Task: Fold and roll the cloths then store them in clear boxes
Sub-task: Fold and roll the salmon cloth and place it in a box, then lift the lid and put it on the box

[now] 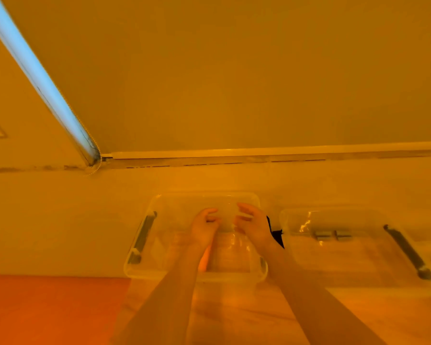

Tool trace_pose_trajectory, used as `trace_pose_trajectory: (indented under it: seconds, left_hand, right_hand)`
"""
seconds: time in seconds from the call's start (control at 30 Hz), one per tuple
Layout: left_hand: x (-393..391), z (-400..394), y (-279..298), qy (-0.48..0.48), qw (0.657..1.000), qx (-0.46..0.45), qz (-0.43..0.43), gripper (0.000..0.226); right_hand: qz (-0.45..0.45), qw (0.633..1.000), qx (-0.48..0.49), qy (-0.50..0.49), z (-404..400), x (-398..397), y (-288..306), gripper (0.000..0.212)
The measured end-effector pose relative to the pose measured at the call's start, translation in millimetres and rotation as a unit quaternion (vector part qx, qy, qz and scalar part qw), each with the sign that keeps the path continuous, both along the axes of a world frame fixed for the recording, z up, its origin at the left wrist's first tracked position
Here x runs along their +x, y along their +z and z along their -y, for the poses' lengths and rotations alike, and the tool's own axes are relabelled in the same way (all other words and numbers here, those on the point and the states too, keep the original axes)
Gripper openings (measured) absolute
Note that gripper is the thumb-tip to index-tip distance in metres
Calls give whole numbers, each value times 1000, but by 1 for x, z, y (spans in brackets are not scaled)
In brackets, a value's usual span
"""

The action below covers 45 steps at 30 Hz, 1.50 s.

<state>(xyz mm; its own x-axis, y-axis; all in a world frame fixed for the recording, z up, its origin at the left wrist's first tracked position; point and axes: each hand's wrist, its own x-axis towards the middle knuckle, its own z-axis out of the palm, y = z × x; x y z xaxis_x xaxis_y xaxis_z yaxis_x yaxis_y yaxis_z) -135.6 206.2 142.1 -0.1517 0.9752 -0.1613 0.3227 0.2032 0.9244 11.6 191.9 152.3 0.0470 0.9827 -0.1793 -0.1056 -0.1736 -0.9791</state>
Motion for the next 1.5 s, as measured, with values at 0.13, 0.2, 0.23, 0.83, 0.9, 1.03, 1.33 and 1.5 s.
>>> trace_pose_trajectory:
  seconds: [0.13,0.2,0.23,0.83,0.9,1.03,1.33,1.5]
  left_hand:
    - [63,21,12,5,1000,16,6,38]
    - [94,33,15,2,1000,21,16,38]
    - [111,40,15,-2,999,24,25,38]
    - [402,101,34,-223,974,-33,26,53]
    - [422,97,33,-246,968,-37,22,52]
    - [458,89,36,-292,956,-27,-6,50]
    - [521,57,28,-407,913,-11,-20,49]
    - [560,50,16,-453,891,-21,-20,48]
  right_hand:
    - [-4,1000,12,-9,20,62,8,47]
    - [-3,1000,15,-13,32,97,8,48]
    - [1,1000,20,-17,40,117,7,49]
    - [54,981,-11,-185,181,414,3,50]
    - [65,974,-16,-214,190,429,0,54]
    - [60,956,-41,-285,207,459,-7,50]
    - [75,891,-99,-436,244,501,-28,52]
    - [92,848,-132,-505,258,515,-48,55]
